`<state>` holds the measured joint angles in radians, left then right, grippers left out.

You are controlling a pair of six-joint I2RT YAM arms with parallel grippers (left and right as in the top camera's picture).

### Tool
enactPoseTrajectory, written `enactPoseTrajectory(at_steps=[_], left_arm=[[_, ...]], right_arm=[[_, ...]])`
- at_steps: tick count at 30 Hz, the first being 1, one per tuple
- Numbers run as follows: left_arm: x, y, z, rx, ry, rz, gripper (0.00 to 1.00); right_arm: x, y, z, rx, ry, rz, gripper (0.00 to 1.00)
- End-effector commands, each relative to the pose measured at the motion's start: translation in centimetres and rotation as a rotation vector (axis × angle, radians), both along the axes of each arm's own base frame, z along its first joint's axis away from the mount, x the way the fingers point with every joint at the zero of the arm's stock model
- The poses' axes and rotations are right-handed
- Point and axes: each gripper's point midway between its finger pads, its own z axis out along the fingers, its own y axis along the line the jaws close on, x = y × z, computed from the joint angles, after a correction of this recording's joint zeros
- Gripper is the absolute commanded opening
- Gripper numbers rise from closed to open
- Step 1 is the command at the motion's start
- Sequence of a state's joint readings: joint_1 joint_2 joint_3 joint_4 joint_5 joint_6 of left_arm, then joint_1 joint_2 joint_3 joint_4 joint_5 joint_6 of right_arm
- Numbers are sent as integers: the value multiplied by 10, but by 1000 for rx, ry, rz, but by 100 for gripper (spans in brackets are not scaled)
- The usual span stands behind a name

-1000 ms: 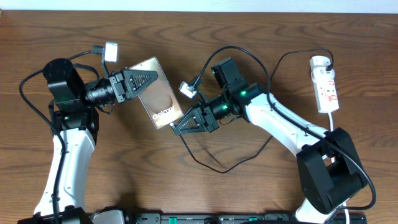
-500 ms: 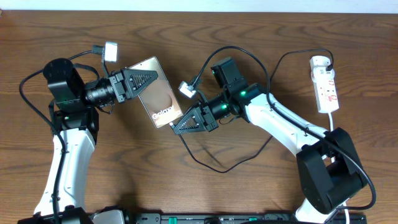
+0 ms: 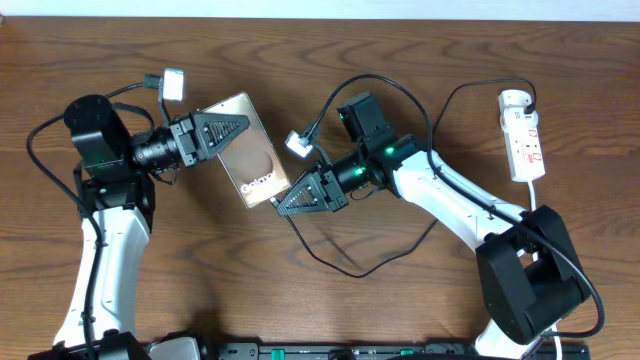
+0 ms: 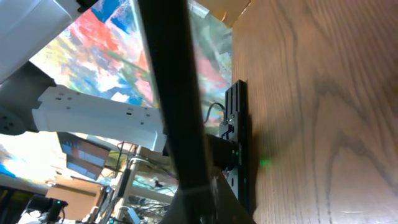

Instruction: Plug charger to phone and switch on socket

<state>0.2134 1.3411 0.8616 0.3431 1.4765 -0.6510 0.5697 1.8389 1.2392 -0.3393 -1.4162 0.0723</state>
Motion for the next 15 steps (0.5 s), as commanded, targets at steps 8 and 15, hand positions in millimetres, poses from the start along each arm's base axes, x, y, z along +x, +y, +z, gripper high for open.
enactPoseTrajectory(at_steps=[8, 15], left_arm=[[-6, 9, 4, -15, -5, -29, 7], [-5, 25, 5, -26, 13, 5, 7]], right_arm=[[3, 1, 10, 15, -17, 0, 1], [10, 2, -8, -87, -19, -63, 1]])
